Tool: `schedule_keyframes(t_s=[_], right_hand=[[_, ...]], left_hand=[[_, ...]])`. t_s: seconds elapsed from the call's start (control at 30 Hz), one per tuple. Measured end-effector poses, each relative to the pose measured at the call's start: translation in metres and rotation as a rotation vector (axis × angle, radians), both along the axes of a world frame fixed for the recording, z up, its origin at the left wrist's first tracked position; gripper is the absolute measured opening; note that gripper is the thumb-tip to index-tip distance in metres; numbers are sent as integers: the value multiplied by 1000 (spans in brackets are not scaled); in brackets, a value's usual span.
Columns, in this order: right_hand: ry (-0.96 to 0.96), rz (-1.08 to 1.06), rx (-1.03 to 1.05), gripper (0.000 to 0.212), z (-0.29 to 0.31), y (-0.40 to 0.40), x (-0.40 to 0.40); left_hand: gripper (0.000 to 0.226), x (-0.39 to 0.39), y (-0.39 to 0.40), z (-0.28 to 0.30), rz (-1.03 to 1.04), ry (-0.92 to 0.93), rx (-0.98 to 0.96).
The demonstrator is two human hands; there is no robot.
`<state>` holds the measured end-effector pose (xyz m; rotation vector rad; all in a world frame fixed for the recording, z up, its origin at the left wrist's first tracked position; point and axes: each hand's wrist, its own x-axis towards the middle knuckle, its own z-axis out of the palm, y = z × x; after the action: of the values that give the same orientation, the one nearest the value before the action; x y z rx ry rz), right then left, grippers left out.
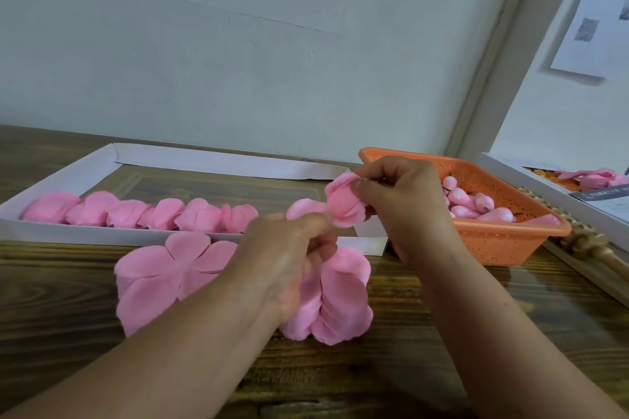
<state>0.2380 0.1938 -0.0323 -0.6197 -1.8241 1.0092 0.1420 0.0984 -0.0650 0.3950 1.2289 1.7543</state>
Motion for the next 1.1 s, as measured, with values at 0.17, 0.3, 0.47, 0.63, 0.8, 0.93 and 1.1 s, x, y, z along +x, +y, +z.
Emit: schedule_keyframes(t_s=[0.17, 0.3, 0.47, 0.63, 0.8, 0.93, 1.1], right_hand=[[-27, -6, 46, 33, 0, -1, 1], [-81, 3, 80, 27, 2, -3, 1], [-166, 16, 169, 36, 4, -3, 1], [-216, 26, 221, 21, 3, -3, 1], [-286, 51, 316, 23, 4, -6, 2], [-312, 51, 359, 29, 4, -6, 1], [-314, 57, 368, 30, 3, -5, 1]], left_hand=[[5, 0, 0, 2, 37, 12, -6], [14, -4, 2, 0, 180, 248, 26], [23, -2, -3, 0, 270, 581, 50], [18, 0, -5, 0, 298, 750, 74], [20, 2, -4, 0, 273, 773, 86], [20, 0, -4, -1, 292, 771, 107], [22, -2, -4, -3, 269, 737, 109]])
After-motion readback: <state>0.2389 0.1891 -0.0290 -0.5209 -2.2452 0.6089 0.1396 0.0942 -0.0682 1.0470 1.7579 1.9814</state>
